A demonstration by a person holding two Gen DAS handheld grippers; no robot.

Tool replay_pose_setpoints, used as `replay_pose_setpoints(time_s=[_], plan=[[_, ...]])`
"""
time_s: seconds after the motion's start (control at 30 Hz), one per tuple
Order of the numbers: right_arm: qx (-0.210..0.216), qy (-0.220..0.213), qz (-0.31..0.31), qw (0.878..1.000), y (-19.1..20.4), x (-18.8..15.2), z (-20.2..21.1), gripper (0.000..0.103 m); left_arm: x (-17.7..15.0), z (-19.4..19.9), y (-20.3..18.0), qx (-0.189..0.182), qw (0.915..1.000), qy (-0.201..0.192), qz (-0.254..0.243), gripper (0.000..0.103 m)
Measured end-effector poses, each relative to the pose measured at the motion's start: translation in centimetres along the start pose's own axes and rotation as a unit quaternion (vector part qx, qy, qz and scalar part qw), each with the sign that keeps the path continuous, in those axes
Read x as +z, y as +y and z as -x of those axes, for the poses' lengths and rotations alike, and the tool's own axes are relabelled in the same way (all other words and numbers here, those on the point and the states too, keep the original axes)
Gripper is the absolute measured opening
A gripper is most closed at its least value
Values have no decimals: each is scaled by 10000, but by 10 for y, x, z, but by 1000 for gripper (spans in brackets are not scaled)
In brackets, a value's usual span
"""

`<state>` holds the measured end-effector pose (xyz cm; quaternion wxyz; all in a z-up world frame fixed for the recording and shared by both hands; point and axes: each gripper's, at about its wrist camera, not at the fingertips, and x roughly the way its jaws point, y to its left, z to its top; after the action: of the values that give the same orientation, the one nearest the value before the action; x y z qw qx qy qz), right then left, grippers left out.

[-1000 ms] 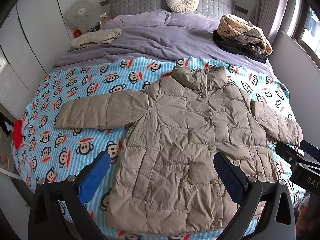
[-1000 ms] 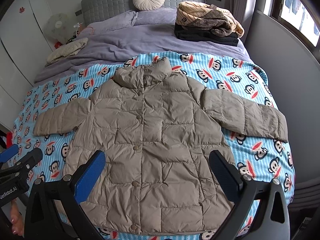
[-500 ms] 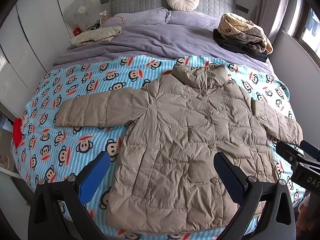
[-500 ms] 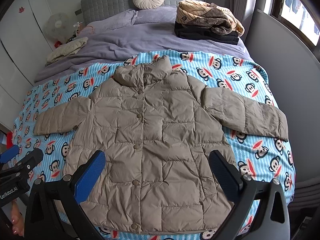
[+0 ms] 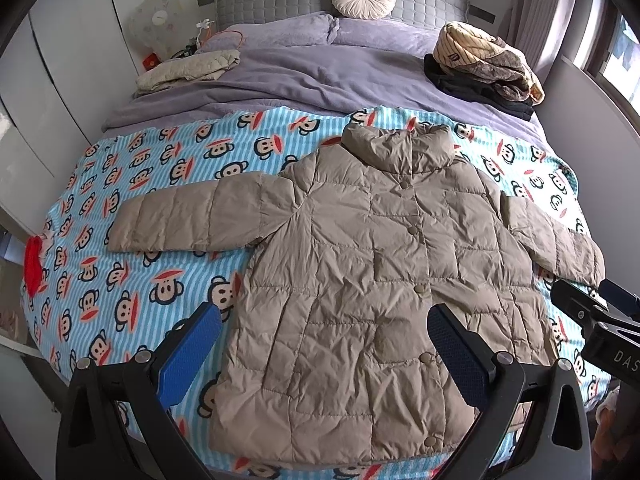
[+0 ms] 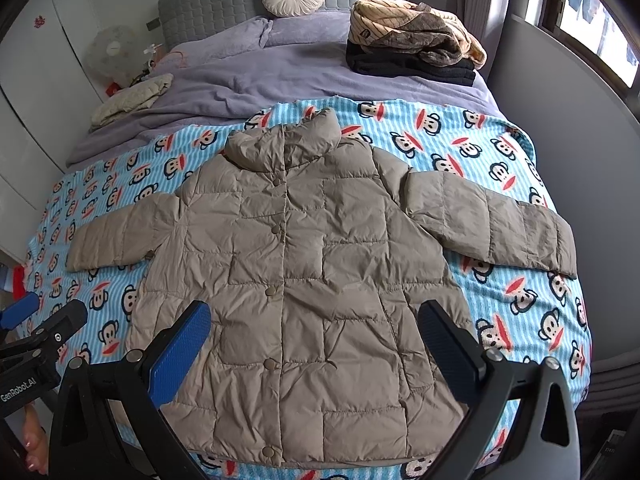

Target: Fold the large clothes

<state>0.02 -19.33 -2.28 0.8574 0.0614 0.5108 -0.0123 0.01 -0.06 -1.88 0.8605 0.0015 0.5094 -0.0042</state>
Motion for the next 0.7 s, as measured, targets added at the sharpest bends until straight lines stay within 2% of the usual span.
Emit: replay_pose_setpoints(time_s=[0.7], plan=[[-16,38,-26,10000,0,1,-1,103,-5,-2,-2,-24,10000,47,-6,103]])
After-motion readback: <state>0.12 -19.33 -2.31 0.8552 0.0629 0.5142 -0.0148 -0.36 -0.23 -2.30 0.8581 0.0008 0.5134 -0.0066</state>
